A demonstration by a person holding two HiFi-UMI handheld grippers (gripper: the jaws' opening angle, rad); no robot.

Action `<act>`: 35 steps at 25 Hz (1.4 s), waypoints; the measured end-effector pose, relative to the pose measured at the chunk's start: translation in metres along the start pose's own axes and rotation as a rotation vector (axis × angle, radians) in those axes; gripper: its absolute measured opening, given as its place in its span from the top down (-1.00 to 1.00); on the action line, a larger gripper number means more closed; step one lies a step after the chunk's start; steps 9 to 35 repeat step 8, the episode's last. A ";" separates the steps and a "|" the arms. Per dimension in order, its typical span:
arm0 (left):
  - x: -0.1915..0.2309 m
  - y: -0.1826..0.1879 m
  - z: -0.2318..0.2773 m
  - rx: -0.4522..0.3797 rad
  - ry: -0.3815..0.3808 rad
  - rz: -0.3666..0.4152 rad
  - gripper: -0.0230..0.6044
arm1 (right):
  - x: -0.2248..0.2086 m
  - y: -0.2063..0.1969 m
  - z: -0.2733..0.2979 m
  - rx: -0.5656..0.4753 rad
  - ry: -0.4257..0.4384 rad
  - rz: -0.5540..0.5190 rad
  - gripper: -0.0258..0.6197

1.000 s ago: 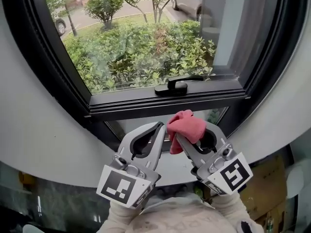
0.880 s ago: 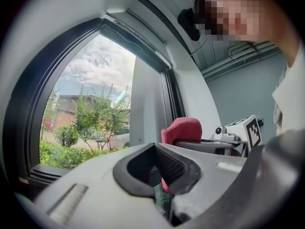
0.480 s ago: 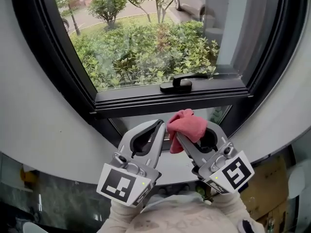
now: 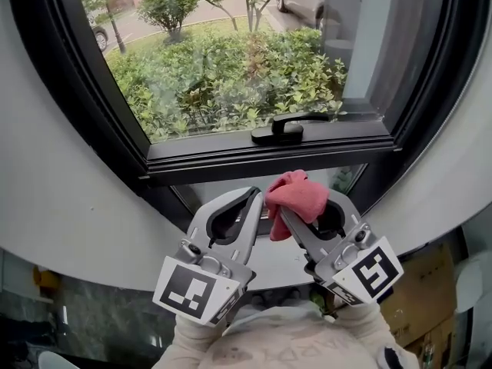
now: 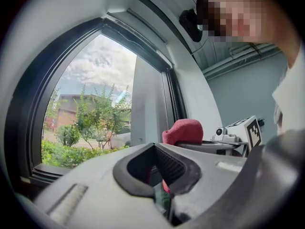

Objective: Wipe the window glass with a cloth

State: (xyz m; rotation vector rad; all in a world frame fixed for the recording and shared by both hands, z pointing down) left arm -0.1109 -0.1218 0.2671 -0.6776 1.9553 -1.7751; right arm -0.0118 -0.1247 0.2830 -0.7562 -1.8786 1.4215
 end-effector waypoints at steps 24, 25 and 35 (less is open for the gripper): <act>0.002 -0.002 0.005 0.009 -0.005 0.000 0.92 | -0.006 -0.002 0.002 0.006 -0.013 0.007 0.55; 0.002 -0.002 0.005 0.009 -0.005 0.000 0.92 | -0.006 -0.002 0.002 0.006 -0.013 0.007 0.55; 0.002 -0.002 0.005 0.009 -0.005 0.000 0.92 | -0.006 -0.002 0.002 0.006 -0.013 0.007 0.55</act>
Point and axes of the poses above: the fingertips, and each gripper's own axes: z forward along the fingers, x to its left, y out of its top, the point moved 4 cm from there along -z, backward along the fingers, and after that the axes turned 4 degrees about -z, right-handed, at the moved point
